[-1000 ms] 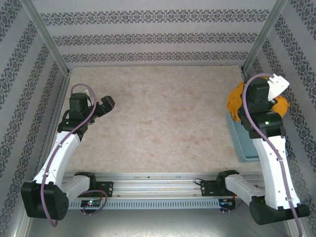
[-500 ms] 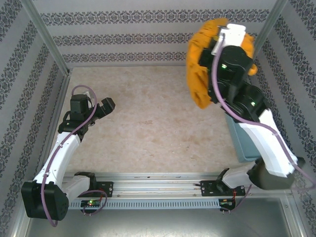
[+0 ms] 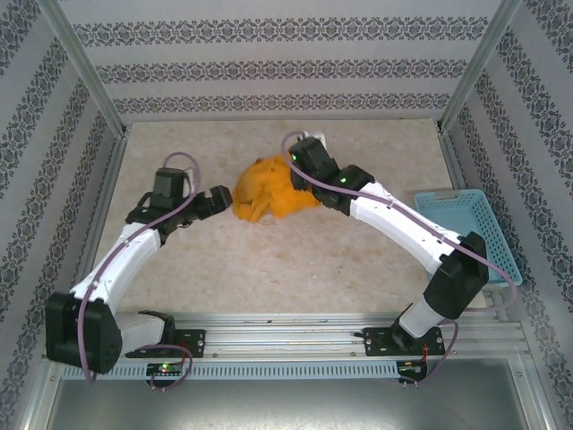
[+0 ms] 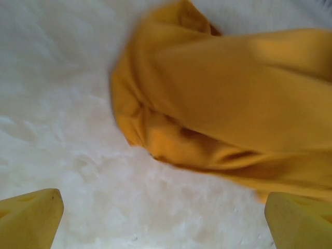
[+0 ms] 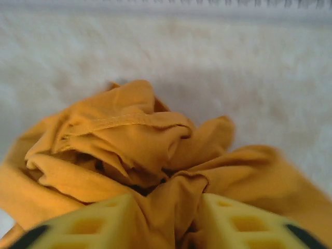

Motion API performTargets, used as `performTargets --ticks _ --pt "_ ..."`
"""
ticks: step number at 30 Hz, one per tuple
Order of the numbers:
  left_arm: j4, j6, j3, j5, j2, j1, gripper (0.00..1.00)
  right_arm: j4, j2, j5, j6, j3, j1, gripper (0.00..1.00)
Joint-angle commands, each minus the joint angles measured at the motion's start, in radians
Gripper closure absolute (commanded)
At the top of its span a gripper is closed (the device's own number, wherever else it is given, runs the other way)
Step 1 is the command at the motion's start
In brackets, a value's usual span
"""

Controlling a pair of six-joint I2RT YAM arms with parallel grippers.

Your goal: Fold the inside-out t-shirt

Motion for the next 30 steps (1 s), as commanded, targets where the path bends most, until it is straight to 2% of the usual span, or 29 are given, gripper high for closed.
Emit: performTargets --ticks 1,3,5,10,13,15,19,22,25,27,30 --pt "-0.054 0.031 0.039 -0.044 0.065 -0.085 0.00 0.026 -0.111 -0.083 0.140 -0.154 -0.062 0.46" --pt "-0.027 0.006 0.041 -0.049 0.115 -0.106 0.00 0.038 -0.147 -0.114 0.149 -0.234 -0.104 0.35" --pt "-0.017 -0.008 0.061 -0.058 0.166 -0.114 0.01 0.047 -0.162 -0.149 0.144 -0.271 -0.135 0.30" --pt "-0.032 -0.008 0.150 -0.112 0.295 -0.116 0.01 0.084 -0.110 -0.254 0.120 -0.276 -0.191 0.24" --pt "-0.074 0.008 0.223 -0.189 0.355 -0.108 0.01 0.118 -0.030 -0.349 0.135 -0.241 -0.234 0.23" --pt "-0.100 0.011 0.269 -0.251 0.386 -0.073 0.02 0.135 0.051 -0.412 0.128 -0.180 -0.246 0.23" --pt "-0.073 -0.023 0.331 -0.153 0.457 0.043 0.08 0.069 0.231 -0.469 0.093 0.027 -0.252 0.23" --pt "-0.111 -0.036 0.399 -0.145 0.538 0.053 0.11 0.003 0.364 -0.440 0.095 0.178 -0.258 0.24" --pt "-0.111 -0.062 0.429 -0.146 0.605 0.052 0.15 -0.063 0.463 -0.303 0.077 0.283 -0.249 0.23" --pt "-0.125 -0.063 0.457 -0.161 0.651 0.054 0.17 -0.063 0.517 -0.320 0.063 0.326 -0.259 0.23" --pt "-0.116 -0.070 0.486 -0.156 0.710 0.055 0.22 -0.043 0.582 -0.421 0.067 0.366 -0.269 0.24"
